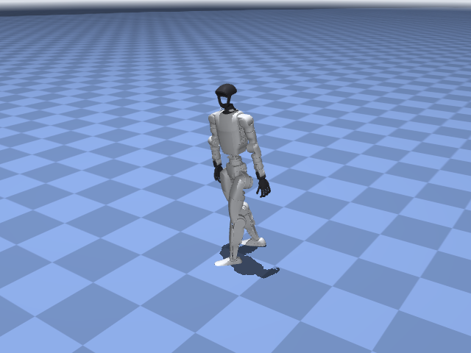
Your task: In place motions
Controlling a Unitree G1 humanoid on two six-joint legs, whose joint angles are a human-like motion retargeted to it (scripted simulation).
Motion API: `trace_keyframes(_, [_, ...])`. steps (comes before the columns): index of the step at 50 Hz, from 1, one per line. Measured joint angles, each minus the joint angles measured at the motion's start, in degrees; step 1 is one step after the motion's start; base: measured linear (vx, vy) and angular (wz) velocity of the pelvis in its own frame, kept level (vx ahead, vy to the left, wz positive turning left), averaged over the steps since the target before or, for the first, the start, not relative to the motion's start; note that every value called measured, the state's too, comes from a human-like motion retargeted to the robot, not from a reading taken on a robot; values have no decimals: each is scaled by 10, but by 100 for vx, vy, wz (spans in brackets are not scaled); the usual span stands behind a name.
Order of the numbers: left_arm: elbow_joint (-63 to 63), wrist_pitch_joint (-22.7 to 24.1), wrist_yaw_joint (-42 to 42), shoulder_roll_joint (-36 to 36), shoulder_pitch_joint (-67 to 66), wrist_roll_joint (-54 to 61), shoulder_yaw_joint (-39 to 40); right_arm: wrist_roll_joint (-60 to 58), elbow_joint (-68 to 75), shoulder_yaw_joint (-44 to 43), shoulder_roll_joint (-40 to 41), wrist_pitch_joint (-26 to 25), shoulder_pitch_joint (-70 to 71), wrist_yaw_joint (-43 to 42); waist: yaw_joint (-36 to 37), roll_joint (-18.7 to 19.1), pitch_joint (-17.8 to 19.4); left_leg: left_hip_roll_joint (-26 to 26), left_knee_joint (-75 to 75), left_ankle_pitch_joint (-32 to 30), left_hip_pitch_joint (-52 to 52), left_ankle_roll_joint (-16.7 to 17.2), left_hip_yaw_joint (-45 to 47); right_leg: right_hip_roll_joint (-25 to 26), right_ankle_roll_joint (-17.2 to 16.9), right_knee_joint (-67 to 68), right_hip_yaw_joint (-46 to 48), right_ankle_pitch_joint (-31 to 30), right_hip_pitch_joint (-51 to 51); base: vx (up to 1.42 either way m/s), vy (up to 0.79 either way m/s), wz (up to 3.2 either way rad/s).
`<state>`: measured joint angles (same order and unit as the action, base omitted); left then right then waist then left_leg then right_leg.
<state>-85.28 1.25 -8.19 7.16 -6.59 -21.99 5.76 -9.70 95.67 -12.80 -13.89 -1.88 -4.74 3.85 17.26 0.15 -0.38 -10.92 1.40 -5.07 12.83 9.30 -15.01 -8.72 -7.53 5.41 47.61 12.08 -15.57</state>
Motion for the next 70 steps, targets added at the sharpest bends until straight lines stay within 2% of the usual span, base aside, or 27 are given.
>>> trace_keyframes(8, [-58, -14, -29, 9, -8, 20, 26, 5, -29, -20, -6, -4, 13, -26, 117, -9, 10, -31, -12, -11, 24, 56, -47, 15, -19, 18, 84, 33, -15, -35, 1, 160])
trace_keyframes(15, [-83, -13, -41, -18, -31, 16, 41, -7, -86, -13, 6, 9, 42, -39, 189, 7, 34, -53, -13, -8, 11, 57, -67, 15, -31, 27, 130, 44, -42, -16, -1, 71])
trace_keyframes(20, [-112, -18, -49, -32, -35, 19, 40, -35, -113, -6, 44, 48, 64, -38, 190, 8, 33, -52, -15, -11, 12, 57, -80, 26, -29, 25, 140, 44, -41, -4, -7, 23])
trace_keyframes(24, [-114, -21, -47, -35, -24, 15, 26, -56, -101, 28, 67, 63, 64, -36, 170, 0, 23, -40, -16, -13, 20, 55, -83, 38, -21, 18, 128, 41, -24, 4, -10, -22])
trace_keyframes(28, [-96, -18, -38, -34, -7, 19, 16, -83, -78, 52, 73, 63, 47, -20, 147, -9, 17, -28, -14, -11, 18, 37, -63, 35, -14, 12, 85, 29, -6, 15, -6, -90])
trace_keyframes(35, [-60, -10, -13, 7, 20, 13, -6, -79, -46, 45, 47, 38, 26, 2, 67, -26, 15, -2, -6, 10, -3, -21, -12, 23, 3, -9, -25, -11, 28, 25, -8, -164])
trace_keyframes(40, [-40, -6, -11, 55, 7, -7, -3, -44, -46, 30, 18, 12, 37, -1, 3, -33, 3, 29, -2, 40, -29, -63, 57, 12, 15, -21, -119, -45, 59, 34, -14, -247])
trace_keyframes(45, [-43, -9, -3, 81, -20, -7, 19, -19, -60, 40, 4, -16, 56, -48, -60, -19, -13, 65, -10, 70, -71, -90, 148, 8, 16, -20, -220, -77, 97, 33, -14, -253])
trace_keyframes(50, [-38, -31, 21, 92, -30, -40, -5, -12, -51, 54, 7, -22, 55, -50, -110, 3, -21, 82, -15, 95, -111, -112, 222, 7, 8, -21, -287, -101, 122, 32, -12, -202])
trace_keyframes(54, [-8, -21, 26, 86, -22, -83, -42, 0, -24, 66, 15, -24, 45, -17, -138, 18, -7, 91, -20, 108, -142, -122, 265, 10, 15, -13, -333, -113, 138, 14, -9, -145])
trace_keyframes(57, [7, -11, 24, 73, -3, -93, -62, 4, -9, 71, 21, -18, 37, 0, -154, 26, 14, 98, -24, 113, -160, -125, 293, 13, 28, -15, -332, -125, 138, -1, -6, -91])
trace_keyframes(60, [16, -7, 39, 55, 11, -89, -66, 1, -7, 67, 32, -12, 23, 0, -174, 31, 22, 104, -26, 114, -166, -126, 307, 13, 26, -16, -323, -134, 140, -1, -3, -41])
trace_keyframes(65, [22, -6, 65, 35, 17, -72, -62, 13, -10, 55, 51, 2, -2, 18, -190, 21, 25, 100, -28, 114, -169, -125, 321, 22, 21, -27, -332, -137, 137, 0, -5, -14])
trace_keyframes(70, [16, -20, 90, 27, 16, -59, -53, 11, -18, 42, 64, -6, -10, 9, -204, 9, 23, 99, -29, 111, -168, -119, 318, 20, 9, -38, -322, -142, 128, 0, -11, 27])
